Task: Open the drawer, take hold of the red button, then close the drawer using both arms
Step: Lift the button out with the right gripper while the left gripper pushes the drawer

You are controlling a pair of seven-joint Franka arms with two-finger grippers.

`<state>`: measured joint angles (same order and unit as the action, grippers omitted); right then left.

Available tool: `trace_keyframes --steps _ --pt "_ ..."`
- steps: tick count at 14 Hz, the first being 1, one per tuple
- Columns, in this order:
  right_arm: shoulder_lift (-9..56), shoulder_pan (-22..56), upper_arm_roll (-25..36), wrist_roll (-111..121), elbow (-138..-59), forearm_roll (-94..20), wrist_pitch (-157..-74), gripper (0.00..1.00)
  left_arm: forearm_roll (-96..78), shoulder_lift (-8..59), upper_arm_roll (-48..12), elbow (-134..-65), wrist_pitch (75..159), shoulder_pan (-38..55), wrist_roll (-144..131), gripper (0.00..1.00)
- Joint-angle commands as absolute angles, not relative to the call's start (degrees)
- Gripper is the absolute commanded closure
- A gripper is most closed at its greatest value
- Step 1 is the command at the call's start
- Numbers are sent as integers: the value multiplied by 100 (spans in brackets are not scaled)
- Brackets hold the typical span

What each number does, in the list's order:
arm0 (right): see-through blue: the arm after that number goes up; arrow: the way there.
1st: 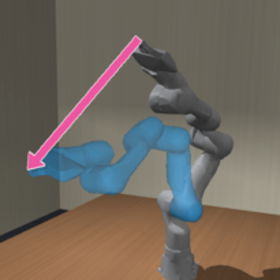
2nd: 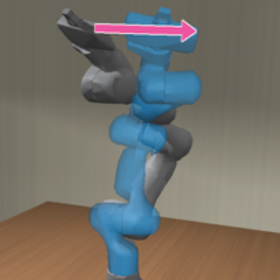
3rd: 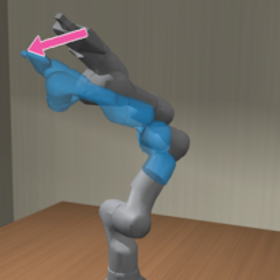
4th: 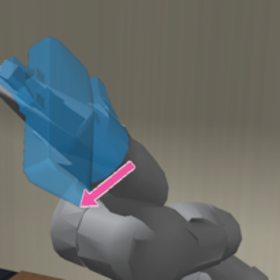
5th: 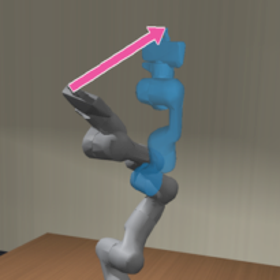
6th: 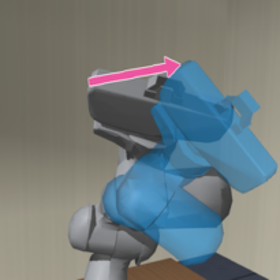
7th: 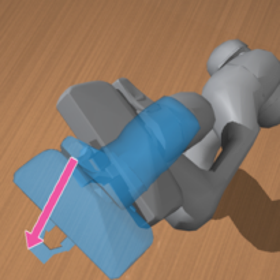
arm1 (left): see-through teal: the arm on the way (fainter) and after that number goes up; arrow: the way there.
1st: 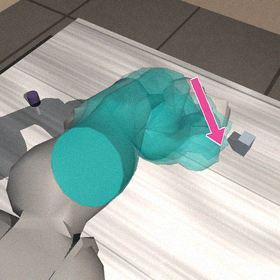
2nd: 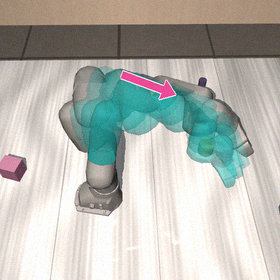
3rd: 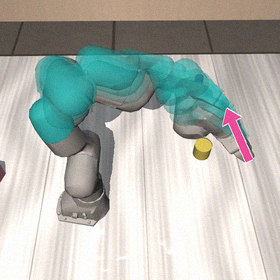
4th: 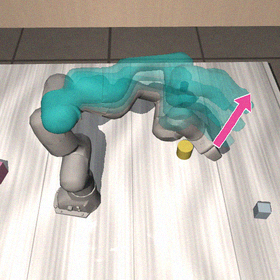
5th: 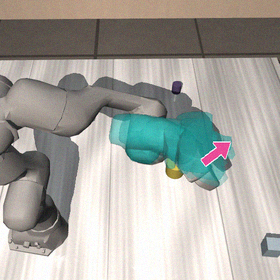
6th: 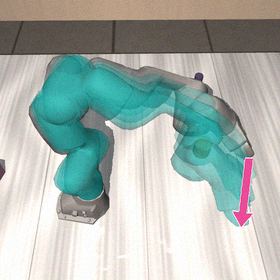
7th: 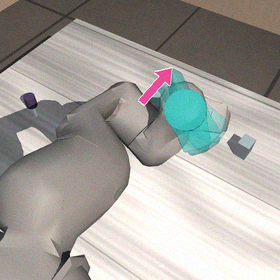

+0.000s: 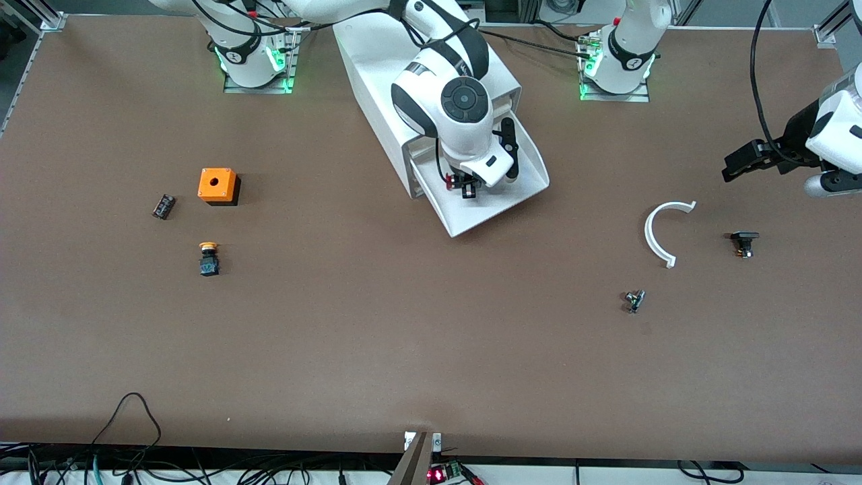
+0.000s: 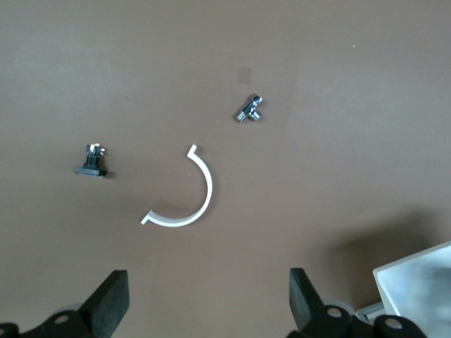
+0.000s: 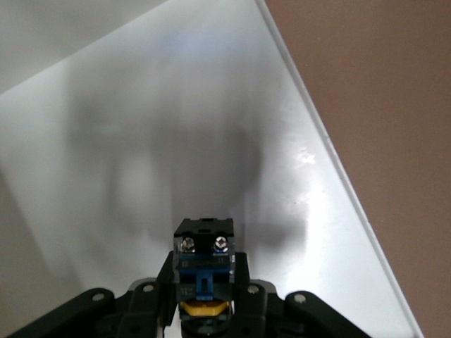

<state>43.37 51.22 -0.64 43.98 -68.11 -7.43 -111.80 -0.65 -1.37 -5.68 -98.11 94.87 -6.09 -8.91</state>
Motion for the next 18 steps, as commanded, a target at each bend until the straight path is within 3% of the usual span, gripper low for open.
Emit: trace_keyframes --steps 1,3,5,8,11,14,18 --pt "4167 5125 122 4482 -6540 -782 -11092 82 -280 95 -615 -9957 10009 -554 -1036 0" --pt "3825 4905 141 4448 -6530 -869 -11048 82 -430 324 -694 -10229 10570 -397 -1509 0" --pt "3474 4861 534 4430 -6591 -940 -10969 82 -466 745 -878 -10379 11168 -177 -2456 0" --pt "2937 4615 1026 4036 -7056 -1064 -10951 82 -457 1184 -1169 -10959 12520 227 -3740 0" --pt "2865 4265 1493 3360 -7408 -1072 -10986 82 -457 1914 -1169 -11275 13971 930 -5015 0" --pt "2646 3912 1529 2806 -7952 -863 -11030 82 -457 2171 -1169 -11521 14370 1309 -5414 0" --pt "2243 3262 1564 2154 -8953 -476 -11424 82 -457 1725 -1597 -12126 14309 1362 -5537 0"
